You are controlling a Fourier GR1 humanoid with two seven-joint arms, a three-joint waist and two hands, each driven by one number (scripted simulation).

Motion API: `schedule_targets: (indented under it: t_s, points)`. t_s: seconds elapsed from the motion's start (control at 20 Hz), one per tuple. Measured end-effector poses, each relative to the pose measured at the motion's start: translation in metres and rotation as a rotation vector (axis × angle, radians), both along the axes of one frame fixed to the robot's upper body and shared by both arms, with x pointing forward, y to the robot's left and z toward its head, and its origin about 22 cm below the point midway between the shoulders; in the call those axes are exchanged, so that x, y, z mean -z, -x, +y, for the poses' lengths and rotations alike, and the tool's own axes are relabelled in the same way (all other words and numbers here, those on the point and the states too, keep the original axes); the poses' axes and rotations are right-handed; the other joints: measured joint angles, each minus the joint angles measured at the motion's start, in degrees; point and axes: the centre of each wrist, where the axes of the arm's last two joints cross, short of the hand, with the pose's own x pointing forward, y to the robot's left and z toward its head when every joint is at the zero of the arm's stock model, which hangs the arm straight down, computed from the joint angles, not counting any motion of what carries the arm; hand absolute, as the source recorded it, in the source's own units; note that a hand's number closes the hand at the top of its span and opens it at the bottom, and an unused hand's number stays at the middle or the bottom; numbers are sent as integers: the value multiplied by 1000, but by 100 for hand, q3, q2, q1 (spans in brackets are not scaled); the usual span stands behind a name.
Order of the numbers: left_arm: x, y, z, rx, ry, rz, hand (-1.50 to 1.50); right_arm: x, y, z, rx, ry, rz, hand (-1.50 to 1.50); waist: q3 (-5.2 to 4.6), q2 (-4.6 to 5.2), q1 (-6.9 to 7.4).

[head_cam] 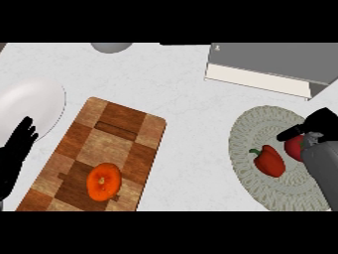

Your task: Pick the tomato from the placemat and place it in the tiered shelf

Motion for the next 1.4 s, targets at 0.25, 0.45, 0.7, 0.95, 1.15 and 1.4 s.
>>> schedule_targets:
  t_s: [0.25,0.45,0.7,0.95,1.15,1.4]
  points:
    - [1,-8,-5,2,0,0,0,-2,8,-6,-4,10,6,-150,3,18,13]
    - [2,-9,-6,4,1,-1,0,2,15,-11,5,10,13,-150,0,18,35]
    - [2,-7,-4,9,9,-2,0,8,20,-18,29,-10,16,150,-17,8,57]
    - [0,-9,-10,10,6,-6,0,12,31,-21,36,-46,2,150,-27,-5,59]
    - [1,-7,-8,13,4,-4,0,16,38,-23,23,-32,15,150,-41,-16,74]
    - [1,-7,-8,15,4,-6,0,18,43,-22,2,23,12,150,-46,-21,82]
